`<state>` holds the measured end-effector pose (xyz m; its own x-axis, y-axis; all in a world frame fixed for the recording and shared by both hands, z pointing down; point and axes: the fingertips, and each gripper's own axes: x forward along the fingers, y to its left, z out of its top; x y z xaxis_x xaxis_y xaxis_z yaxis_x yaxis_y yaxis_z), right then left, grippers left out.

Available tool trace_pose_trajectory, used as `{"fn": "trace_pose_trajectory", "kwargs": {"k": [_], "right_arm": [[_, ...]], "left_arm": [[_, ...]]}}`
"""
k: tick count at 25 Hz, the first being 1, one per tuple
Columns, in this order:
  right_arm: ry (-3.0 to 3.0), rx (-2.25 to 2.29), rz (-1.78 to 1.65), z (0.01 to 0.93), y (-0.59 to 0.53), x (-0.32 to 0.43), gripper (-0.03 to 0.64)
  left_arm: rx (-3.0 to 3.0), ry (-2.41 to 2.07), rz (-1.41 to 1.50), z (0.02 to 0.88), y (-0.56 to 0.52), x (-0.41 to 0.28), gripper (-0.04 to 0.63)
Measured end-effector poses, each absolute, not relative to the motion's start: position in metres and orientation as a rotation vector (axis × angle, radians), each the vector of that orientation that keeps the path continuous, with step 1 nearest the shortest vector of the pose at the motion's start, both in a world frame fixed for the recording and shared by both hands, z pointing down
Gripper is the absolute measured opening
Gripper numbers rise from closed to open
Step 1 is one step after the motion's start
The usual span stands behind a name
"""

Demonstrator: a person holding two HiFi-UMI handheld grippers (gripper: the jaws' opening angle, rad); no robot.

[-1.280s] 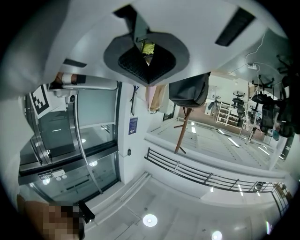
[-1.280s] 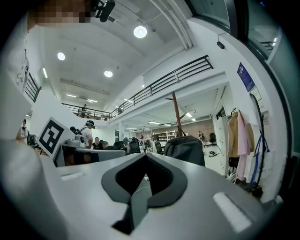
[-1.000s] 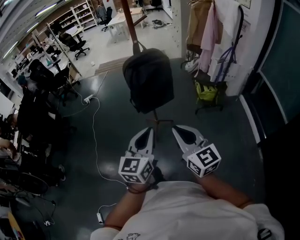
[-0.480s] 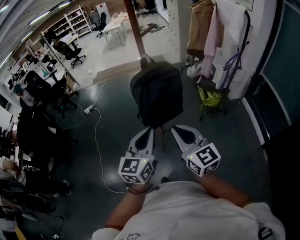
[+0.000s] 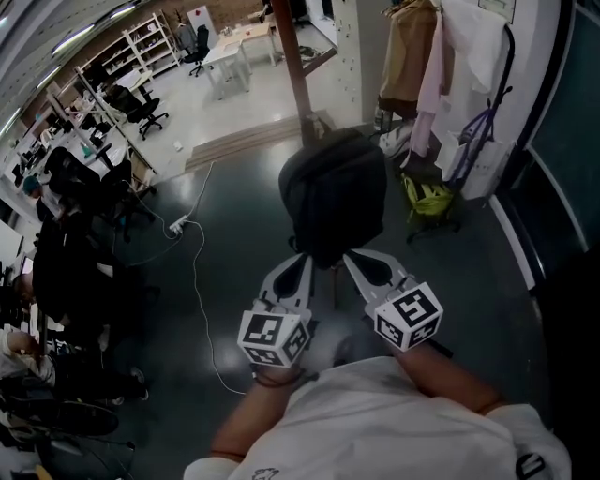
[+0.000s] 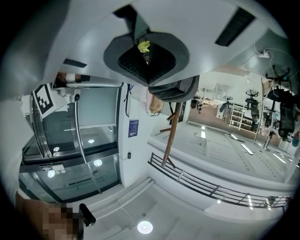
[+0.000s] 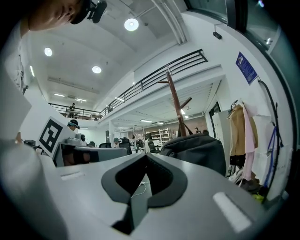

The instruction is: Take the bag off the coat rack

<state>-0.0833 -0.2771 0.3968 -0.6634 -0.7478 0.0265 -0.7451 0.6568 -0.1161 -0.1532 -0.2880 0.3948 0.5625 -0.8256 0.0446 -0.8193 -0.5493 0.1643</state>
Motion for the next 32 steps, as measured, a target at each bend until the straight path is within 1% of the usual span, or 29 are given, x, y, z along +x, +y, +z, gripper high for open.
{"fn": "trace_pose_trajectory", "kwargs": {"k": [4, 12, 19, 32], "right_arm": [[2.827, -1.293, -0.183, 0.399, -0.294, -0.085, 0.003], [2.855, -1.223, -0.201, 0.397, -0.343, -0.074, 0.003], [2.891, -1.151, -0.135, 0.380, -0.402, -0.067, 0.005], [2.930, -1.031, -0.086, 0.354, -0.506, -0.066, 0.013]], "left_arm": [[2.624, -1.406, -0.039, 0.399, -0.301, -0.158, 0.006], [2.588, -1.429, -0.058, 0.399, -0.348, -0.146, 0.006], [2.568, -1.484, -0.084, 0.388, -0.397, -0.136, 0.006], [2.485, -1.630, -0.132, 0.377, -0.472, -0.150, 0.006]]}}
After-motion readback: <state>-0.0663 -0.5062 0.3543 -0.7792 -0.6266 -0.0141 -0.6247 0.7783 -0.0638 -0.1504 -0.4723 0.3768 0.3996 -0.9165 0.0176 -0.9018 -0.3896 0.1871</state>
